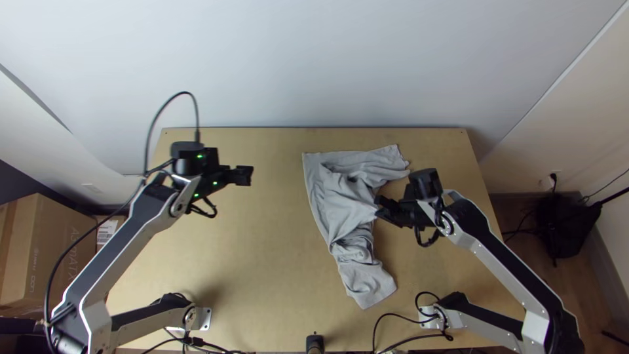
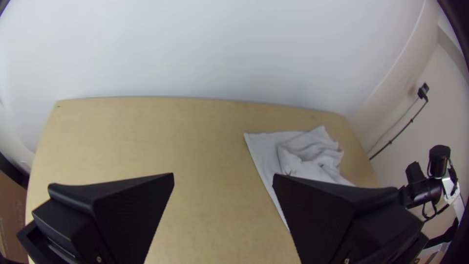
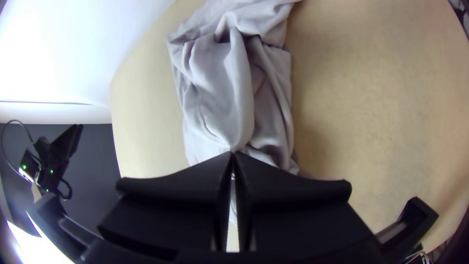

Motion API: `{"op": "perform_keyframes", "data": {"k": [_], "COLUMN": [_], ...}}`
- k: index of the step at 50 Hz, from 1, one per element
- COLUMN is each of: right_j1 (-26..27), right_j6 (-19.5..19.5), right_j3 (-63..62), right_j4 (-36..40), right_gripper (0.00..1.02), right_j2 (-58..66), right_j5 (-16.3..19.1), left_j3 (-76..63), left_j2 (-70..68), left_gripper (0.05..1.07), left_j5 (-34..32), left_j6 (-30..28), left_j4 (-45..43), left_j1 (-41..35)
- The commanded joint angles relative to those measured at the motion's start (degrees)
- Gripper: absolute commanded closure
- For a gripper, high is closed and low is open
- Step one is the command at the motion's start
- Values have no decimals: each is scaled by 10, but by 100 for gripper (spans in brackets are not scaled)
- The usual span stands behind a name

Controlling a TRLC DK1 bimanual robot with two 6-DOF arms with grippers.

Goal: Fold the t-shirt

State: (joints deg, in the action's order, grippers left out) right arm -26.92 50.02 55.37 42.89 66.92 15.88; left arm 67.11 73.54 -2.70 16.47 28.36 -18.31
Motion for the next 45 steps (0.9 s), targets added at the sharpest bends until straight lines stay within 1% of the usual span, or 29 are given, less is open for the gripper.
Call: {"op": "perform_keyframes", "data": {"k": [1, 10, 15, 19, 23, 28, 38, 45], "right_j1": [12, 18, 14, 9, 7, 2, -40, -83], "right_j6": [-17, -46, -63, -70, -84, -108, -110, -140], "right_j3": [-47, -73, -80, -83, -82, -83, -84, -108], "right_j4": [25, 78, 99, 107, 117, 131, 131, 131], "right_gripper": [100, 100, 100, 100, 100, 100, 100, 100], "right_j2": [-44, -74, -92, -106, -111, -119, -122, -139], "right_j5": [-3, -1, 14, 25, 33, 52, 52, 51], "left_j3": [25, 73, 101, 134, 165, 203, 267, 302], "left_j2": [48, 137, 187, 230, 267, 309, 379, 421], "left_gripper": [10, 10, 10, 10, 10, 10, 11, 11], "left_j5": [5, 5, 4, 4, 4, 2, -1, -3], "left_j6": [-4, 2, 20, 33, 42, 48, 75, 92], "left_j4": [-33, -67, -88, -88, -88, -83, -83, -83], "left_j1": [-31, -67, -91, -115, -140, -171, -206, -219]}}
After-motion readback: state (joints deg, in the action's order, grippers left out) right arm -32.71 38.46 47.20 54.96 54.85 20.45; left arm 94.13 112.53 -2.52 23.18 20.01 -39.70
